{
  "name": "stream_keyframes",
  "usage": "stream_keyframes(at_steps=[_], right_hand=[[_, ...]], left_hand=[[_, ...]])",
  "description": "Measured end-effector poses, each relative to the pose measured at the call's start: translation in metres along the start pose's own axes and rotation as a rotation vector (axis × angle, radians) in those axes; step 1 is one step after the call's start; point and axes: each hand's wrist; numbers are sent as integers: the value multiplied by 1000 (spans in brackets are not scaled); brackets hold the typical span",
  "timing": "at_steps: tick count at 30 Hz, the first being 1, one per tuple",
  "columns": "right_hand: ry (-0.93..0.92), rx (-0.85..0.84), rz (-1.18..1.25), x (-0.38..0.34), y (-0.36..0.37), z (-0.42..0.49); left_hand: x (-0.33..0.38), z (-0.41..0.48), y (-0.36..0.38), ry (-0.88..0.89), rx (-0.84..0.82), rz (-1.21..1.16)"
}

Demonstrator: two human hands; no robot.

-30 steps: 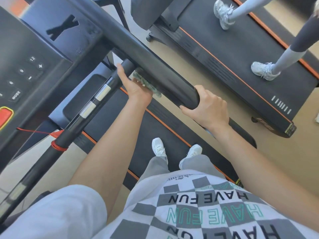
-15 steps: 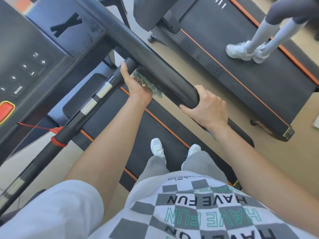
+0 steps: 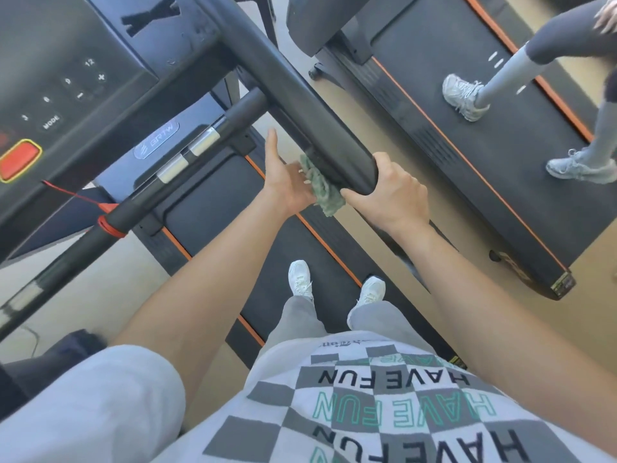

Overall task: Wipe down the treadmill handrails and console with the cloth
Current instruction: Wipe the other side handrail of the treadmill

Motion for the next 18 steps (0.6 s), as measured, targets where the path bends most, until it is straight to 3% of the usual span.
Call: stream_keyframes(at_steps=[4, 9, 13, 18], right_hand=[[-25, -141, 65, 7, -6, 2], [-145, -336, 156, 25, -20, -2], [-204, -349, 165, 46, -26, -22], [-228, -301, 197, 61, -22, -43]], left_hand=[[0, -1, -3, 202, 79, -122], [-56, 0, 8, 120, 123, -11], [-92, -4, 8, 78, 172, 94], [-94, -24, 1, 225, 119, 224]])
Point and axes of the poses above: each hand's wrist, its own z-axis towards the middle knuckle, its own y-axis out of the palm, x = y × z, and after that the axes turned 2 degrees about -y, right-handed
